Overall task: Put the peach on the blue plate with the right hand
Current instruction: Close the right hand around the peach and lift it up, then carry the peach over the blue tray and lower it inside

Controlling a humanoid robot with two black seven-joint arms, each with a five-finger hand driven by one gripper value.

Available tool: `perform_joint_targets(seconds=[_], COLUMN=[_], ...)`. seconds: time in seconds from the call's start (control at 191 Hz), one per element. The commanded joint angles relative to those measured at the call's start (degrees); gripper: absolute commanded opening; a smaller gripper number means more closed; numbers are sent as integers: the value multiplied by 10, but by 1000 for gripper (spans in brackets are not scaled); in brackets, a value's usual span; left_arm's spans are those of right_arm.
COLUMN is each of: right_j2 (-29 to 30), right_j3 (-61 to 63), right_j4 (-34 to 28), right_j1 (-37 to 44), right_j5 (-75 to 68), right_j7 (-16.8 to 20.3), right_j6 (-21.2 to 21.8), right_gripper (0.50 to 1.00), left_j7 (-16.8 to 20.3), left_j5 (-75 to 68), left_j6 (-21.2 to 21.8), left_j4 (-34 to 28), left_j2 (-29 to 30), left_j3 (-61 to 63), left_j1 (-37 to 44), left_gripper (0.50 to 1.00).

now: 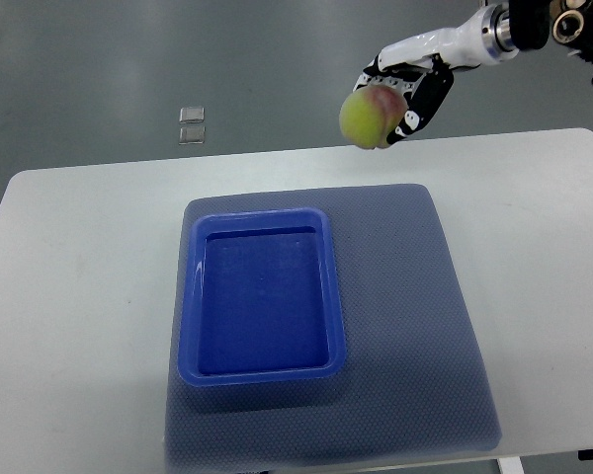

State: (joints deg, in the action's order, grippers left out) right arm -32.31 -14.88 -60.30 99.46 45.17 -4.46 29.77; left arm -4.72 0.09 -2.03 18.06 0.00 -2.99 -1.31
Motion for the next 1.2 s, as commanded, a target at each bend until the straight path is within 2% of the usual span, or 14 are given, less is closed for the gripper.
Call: perform_joint_targets(seconds=[0.0,0.173,0.178,0.231,0.236,0.32,0.372,0.377,0.388,0.482,0.487,0.587,0.838,1.195], right_j2=[-12,9,42,43,77,136,136,179,189,224,263,323,323,323], right_j3=[-12,-13,-13,-13,-16,-21,-21,-21,-22,-22,-22,-23,-22,-16], right_j4=[-25,-25,-19,-19,-9,18,18,39,44,64,88,115,173,180], right_j1=[36,38,38,38,36,25,25,12,8,-4,-21,-56,-150,-196], right_j5=[-5,-19,-24,-24,-24,-25,-25,-25,-25,-25,-25,-25,-15,-9], right_j7=[1,0,0,0,0,0,0,0,0,0,0,1,8,8], right_j6=[1,-10,-24,-24,-33,-38,-38,-40,-40,-40,-39,-38,-51,-68], right_gripper=[500,500,500,500,500,500,500,500,500,500,500,500,500,500], left_j7=[1,0,0,0,0,0,0,0,0,0,0,0,0,-3], left_j5=[0,0,0,0,0,0,0,0,0,0,0,0,0,0], left_j6=[0,0,0,0,0,0,0,1,1,1,1,1,1,1], left_j4=[3,5,5,5,4,1,1,0,0,0,0,0,-1,0], left_j2=[0,0,0,0,0,0,0,0,0,0,0,0,0,0], left_j3=[1,1,1,1,1,1,1,1,1,1,1,1,0,2], left_j1=[0,0,0,0,0,0,0,0,0,0,0,0,0,0], left_gripper=[1000,1000,1000,1000,1000,1000,1000,1000,1000,1000,1000,1000,1000,1000])
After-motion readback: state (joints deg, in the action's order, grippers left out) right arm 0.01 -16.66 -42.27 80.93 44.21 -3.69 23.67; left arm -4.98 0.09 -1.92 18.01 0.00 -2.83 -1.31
